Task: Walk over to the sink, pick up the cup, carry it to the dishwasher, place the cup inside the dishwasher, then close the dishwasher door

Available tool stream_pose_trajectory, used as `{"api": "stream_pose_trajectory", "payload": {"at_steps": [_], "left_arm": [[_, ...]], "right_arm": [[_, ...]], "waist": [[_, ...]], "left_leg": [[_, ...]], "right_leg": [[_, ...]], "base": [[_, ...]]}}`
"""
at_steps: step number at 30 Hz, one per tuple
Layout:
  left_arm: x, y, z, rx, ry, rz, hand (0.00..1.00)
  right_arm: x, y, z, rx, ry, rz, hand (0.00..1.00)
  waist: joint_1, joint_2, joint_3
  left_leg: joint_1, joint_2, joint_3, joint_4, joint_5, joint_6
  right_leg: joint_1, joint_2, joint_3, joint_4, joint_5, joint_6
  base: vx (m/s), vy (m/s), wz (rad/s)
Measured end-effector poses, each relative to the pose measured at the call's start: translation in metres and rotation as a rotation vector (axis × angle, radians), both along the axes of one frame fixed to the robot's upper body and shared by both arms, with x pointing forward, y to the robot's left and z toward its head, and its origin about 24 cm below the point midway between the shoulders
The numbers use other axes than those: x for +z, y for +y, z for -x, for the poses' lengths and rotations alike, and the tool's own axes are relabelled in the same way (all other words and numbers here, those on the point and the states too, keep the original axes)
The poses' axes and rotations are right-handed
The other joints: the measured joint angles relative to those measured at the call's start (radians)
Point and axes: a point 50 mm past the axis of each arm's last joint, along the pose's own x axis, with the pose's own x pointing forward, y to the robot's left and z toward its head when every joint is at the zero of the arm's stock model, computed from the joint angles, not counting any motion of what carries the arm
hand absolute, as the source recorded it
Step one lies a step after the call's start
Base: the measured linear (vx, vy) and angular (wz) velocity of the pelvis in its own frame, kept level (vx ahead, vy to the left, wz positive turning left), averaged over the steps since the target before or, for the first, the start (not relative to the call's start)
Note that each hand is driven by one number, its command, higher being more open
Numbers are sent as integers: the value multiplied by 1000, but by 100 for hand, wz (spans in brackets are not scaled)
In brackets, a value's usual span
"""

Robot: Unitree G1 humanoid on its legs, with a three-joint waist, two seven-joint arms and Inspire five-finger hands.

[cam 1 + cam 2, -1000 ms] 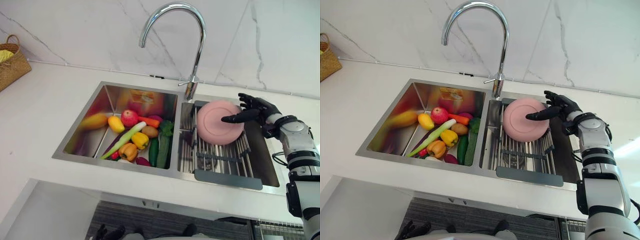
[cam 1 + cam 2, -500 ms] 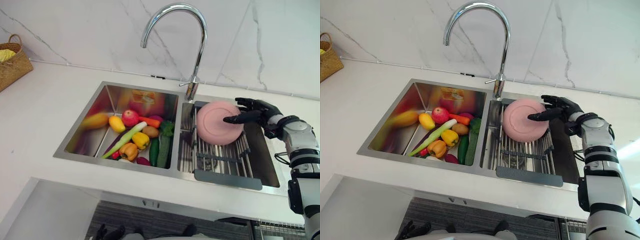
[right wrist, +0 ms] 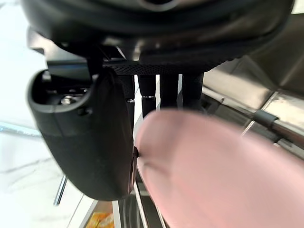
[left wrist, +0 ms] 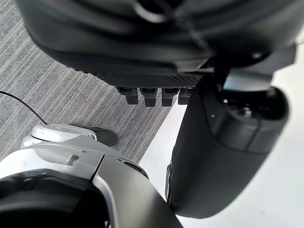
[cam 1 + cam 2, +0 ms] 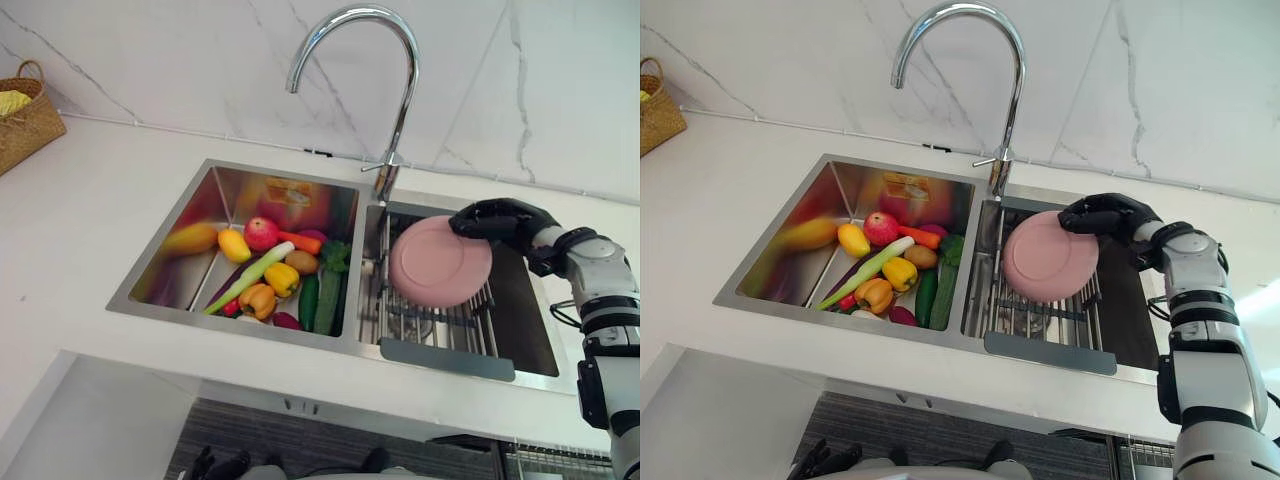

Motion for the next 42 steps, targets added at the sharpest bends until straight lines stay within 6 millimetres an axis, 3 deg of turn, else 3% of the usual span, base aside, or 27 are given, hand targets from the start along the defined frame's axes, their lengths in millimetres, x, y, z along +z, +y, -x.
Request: {"api": "stream_pose_trajectory", "payload": {"at_steps": [13,19,30,42], "left_arm": [[0,0,0,3,3,2,100],[0,0,1,6,-3,-4,100],[1,0,5,41,-12,-32,100],[0,0,5,62,-11,-54,100]], "right_arm": [[-3,11,3,-5,-52,-40,0],[-7,10,7,-136,-118,-262,0],[19,3,16,-340,-358,-574,0],[5,12,38,-400,-415,-875,0]], "waist": [[6,-2,0],[-1,-1,0],[-20,0,-1],[-23,7,-4]], "left_leg": [[9,0,10,-5,0,0],[16,3,21,-7,-1,-1],[28,8,56,-9,-6,-6],[26,21,100,-6,-10,-10]], "right_leg": [[1,1,10,0,1,1],[1,4,22,0,1,1],[-6,10,54,0,2,0],[-33,29,96,0,4,-3]], "base": [[0,0,-2],[11,4,-5],[32,12,-8],[26,2,-11]]}}
